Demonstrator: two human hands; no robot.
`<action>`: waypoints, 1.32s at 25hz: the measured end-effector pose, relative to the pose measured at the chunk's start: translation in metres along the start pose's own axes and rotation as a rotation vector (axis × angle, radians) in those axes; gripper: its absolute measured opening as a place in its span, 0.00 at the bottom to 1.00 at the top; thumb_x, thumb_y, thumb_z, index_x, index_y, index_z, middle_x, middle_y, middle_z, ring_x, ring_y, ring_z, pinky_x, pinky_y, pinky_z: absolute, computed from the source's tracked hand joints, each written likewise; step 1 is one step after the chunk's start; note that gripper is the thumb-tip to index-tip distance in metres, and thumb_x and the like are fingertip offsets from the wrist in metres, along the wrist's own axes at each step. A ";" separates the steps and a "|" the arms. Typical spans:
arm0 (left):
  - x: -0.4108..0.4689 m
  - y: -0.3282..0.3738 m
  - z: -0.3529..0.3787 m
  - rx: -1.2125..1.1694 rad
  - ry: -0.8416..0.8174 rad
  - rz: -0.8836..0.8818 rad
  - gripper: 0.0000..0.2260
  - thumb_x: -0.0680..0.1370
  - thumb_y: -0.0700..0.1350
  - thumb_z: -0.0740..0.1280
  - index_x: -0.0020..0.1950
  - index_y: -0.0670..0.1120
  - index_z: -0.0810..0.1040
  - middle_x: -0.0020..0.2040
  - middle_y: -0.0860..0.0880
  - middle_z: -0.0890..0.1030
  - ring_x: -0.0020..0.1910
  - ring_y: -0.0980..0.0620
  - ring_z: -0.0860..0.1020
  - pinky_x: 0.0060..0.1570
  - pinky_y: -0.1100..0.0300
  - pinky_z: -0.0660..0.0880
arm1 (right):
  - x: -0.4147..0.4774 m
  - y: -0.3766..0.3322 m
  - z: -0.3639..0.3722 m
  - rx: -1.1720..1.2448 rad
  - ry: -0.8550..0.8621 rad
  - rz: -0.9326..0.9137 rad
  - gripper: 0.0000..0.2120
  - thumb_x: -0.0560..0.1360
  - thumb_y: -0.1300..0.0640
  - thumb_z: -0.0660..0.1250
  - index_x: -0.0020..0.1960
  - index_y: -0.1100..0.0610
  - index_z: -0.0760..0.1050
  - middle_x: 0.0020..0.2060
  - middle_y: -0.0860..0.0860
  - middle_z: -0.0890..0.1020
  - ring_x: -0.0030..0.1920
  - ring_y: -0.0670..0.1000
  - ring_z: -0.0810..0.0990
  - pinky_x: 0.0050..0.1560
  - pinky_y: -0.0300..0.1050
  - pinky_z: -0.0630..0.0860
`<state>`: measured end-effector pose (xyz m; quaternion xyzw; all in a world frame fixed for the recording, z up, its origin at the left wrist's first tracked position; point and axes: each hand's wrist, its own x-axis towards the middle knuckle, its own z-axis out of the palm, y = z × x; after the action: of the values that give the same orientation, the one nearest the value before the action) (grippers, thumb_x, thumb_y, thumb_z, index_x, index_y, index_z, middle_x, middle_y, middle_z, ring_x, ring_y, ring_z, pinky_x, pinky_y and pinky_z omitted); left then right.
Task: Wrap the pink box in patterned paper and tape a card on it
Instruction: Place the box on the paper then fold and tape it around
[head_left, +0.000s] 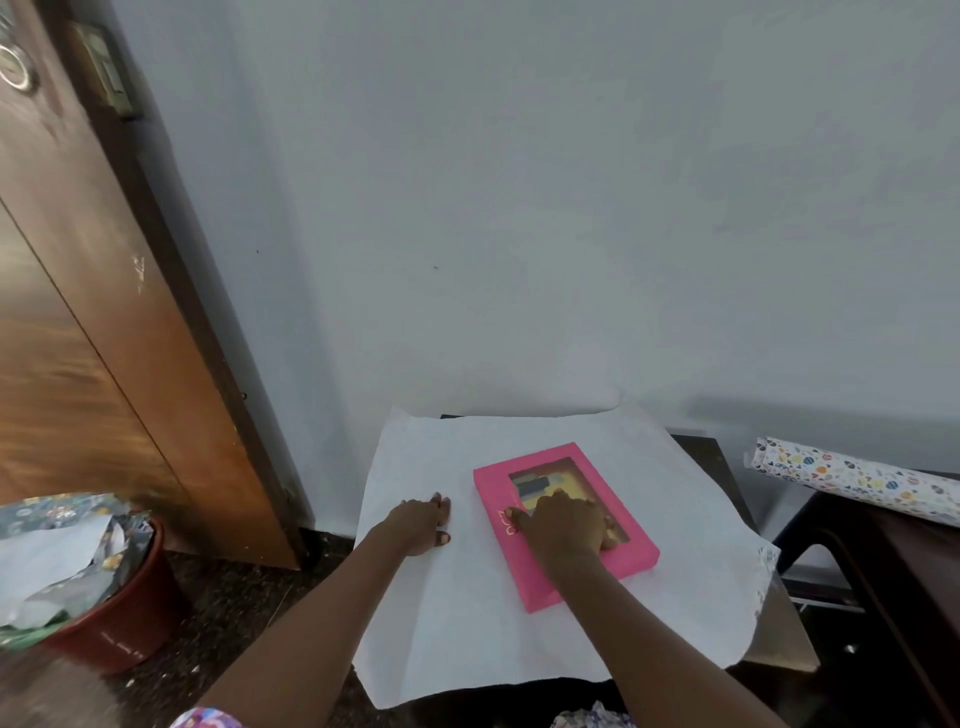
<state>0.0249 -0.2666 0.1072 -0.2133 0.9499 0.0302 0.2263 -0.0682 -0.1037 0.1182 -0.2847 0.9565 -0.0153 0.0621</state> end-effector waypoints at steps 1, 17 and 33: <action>0.000 0.000 0.001 -0.006 0.001 0.000 0.26 0.83 0.46 0.54 0.77 0.43 0.46 0.78 0.46 0.47 0.73 0.42 0.59 0.70 0.52 0.57 | -0.002 -0.004 0.001 -0.002 -0.009 -0.008 0.32 0.77 0.35 0.50 0.59 0.60 0.76 0.49 0.54 0.78 0.51 0.56 0.79 0.46 0.47 0.76; -0.002 -0.001 0.001 -0.052 -0.022 -0.022 0.26 0.83 0.47 0.53 0.77 0.42 0.45 0.78 0.45 0.46 0.74 0.42 0.58 0.69 0.53 0.60 | 0.003 -0.023 -0.006 0.144 -0.153 0.136 0.36 0.63 0.37 0.74 0.58 0.63 0.73 0.48 0.53 0.82 0.50 0.54 0.82 0.45 0.46 0.78; -0.033 0.029 -0.004 0.037 0.107 -0.099 0.23 0.78 0.58 0.60 0.61 0.40 0.72 0.59 0.42 0.76 0.59 0.43 0.75 0.54 0.55 0.71 | -0.009 0.043 -0.009 0.265 0.212 0.310 0.19 0.80 0.47 0.54 0.61 0.57 0.73 0.55 0.55 0.78 0.56 0.57 0.77 0.56 0.50 0.73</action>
<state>0.0379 -0.2276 0.1243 -0.2571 0.9494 -0.0099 0.1801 -0.0856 -0.0625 0.1251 -0.1204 0.9796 -0.1609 -0.0002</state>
